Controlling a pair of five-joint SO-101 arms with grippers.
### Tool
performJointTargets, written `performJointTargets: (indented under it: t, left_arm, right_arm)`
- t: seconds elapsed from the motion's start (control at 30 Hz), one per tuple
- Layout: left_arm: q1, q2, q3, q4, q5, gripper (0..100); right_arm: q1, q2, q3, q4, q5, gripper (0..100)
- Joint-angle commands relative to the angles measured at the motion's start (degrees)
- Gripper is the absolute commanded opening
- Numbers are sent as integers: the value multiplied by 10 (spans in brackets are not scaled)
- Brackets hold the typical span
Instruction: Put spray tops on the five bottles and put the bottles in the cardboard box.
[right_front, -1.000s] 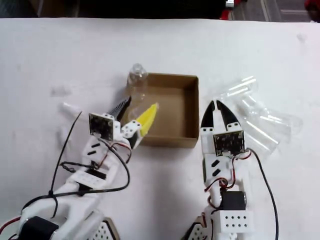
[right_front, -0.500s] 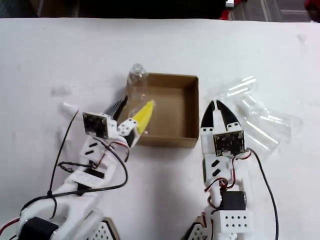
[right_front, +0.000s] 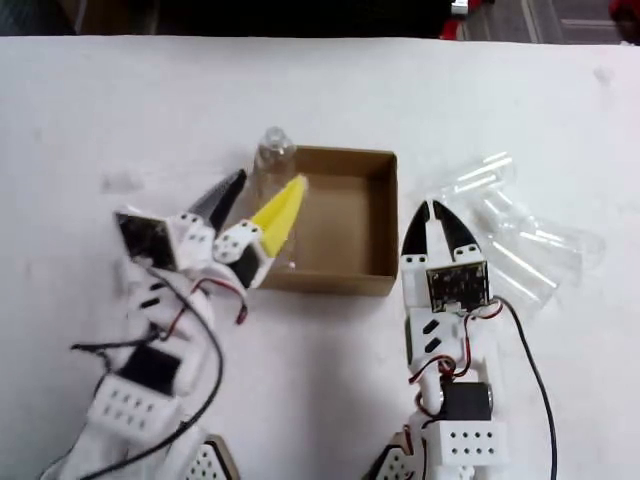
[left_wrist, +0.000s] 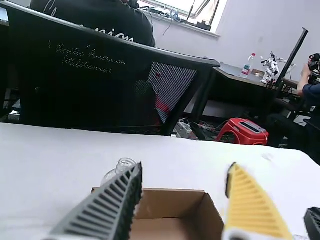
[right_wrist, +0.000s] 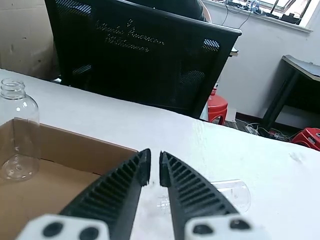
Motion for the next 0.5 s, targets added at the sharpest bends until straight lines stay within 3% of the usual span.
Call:
performJointTargets:
  t: [0.0, 0.2, 0.37, 0.47]
  left_arm:
    - [-25, -187, -87, 236, 13, 252]
    - [-172, -319, -95, 347, 13, 249]
    - [-268, -295, -94, 417, 25, 249]
    - [-335, -236, -94, 389, 60, 249]
  right_arm:
    - [0, -1, 6, -15, 1, 18]
    - [0, -1, 6, -15, 1, 18]
    - [0, -1, 6, -15, 1, 18]
    - [-2, -1, 6, -15, 1, 18]
